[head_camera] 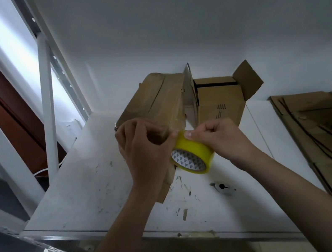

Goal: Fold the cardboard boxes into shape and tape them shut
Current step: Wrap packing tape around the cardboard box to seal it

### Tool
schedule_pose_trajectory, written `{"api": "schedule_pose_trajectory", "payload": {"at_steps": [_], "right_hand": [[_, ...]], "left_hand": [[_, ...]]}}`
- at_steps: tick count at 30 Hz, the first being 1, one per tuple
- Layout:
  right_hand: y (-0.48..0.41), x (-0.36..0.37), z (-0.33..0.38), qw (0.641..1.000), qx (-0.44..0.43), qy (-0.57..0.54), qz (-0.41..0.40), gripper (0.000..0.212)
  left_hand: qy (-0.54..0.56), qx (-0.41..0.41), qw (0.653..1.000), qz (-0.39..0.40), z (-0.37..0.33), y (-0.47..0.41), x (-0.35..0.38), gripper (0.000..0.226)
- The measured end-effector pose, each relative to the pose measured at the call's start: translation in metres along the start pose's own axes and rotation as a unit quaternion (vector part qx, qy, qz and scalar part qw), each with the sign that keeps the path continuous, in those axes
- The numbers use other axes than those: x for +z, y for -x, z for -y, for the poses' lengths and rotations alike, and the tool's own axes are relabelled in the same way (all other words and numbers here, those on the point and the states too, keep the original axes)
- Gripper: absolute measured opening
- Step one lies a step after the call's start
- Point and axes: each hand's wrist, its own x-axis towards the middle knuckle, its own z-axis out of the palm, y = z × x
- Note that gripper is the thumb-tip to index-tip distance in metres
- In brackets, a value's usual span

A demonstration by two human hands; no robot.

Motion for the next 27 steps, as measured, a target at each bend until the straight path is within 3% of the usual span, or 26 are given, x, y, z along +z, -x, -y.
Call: {"api": "schedule_pose_trajectory", "payload": {"at_steps": [9, 13, 18, 27], "right_hand": [[0.000, 0.013, -0.002, 0.999, -0.027, -0.017, -0.003, 0.029], [0.010, 0.029, -0.001, 0.993, -0.045, -0.106, 0.034, 0.017], [0.018, 0.054, 0.000, 0.988, -0.010, -0.115, 0.099, 0.017], [0.020, 0.058, -0.003, 0.992, 0.047, -0.087, 0.076, 0.017]], "left_hand": [[0.003, 0.079, 0.997, -0.018, 0.017, -0.004, -0.002, 0.023], [0.017, 0.102, 0.995, 0.011, 0.031, -0.015, -0.023, 0.026], [0.000, 0.152, 0.987, 0.041, 0.055, -0.024, -0.056, 0.034], [0.018, 0.175, 0.981, 0.085, 0.060, -0.030, -0.065, 0.037]]}}
